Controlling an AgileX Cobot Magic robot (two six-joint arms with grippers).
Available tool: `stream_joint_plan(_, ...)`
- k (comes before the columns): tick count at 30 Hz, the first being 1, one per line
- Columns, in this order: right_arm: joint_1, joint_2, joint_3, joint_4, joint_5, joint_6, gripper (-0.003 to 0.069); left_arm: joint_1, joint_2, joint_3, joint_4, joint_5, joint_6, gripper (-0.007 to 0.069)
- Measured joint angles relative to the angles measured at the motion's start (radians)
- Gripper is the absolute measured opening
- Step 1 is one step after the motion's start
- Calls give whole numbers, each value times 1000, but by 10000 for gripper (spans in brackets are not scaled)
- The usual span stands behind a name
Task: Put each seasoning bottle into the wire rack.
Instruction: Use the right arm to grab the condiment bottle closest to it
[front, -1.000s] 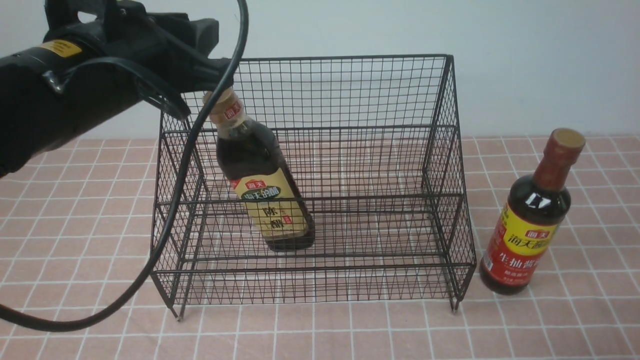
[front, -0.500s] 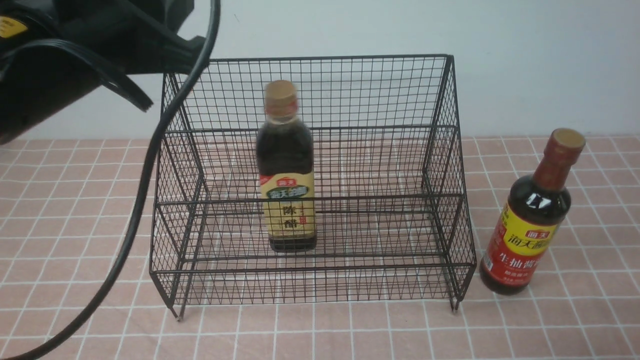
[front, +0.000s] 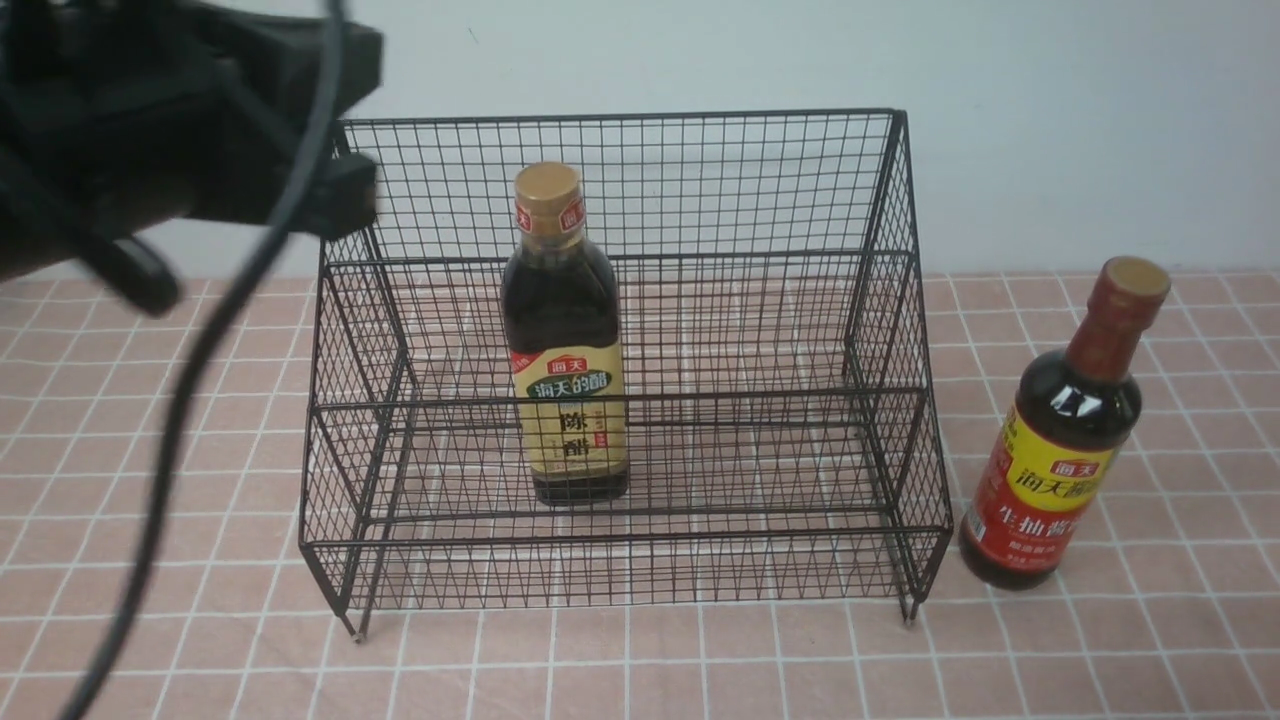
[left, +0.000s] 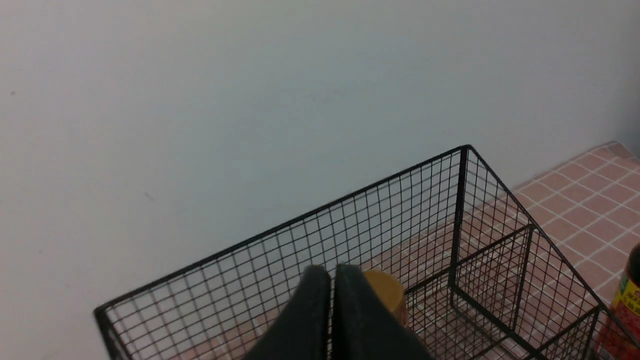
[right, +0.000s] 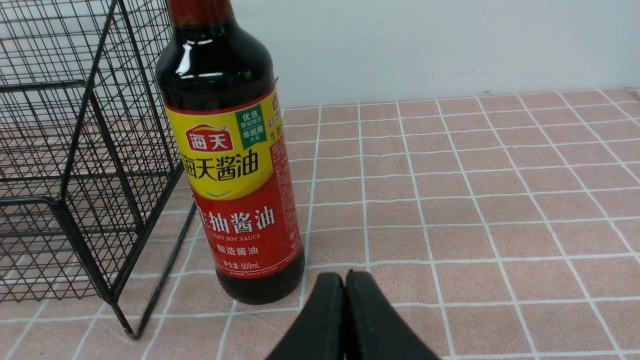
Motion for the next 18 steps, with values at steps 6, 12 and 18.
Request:
stream_joint_plan(6,0,0,0,0,0,0,-14,191,-183,83,17,185,-152,-7)
stream_joint_plan(12,0,0,0,0,0,0,-14,285,-422,185,71,352,-192,-7)
stream_joint_plan(18,0,0,0,0,0,0,-14,291,-602,212,103,443,-192,-7)
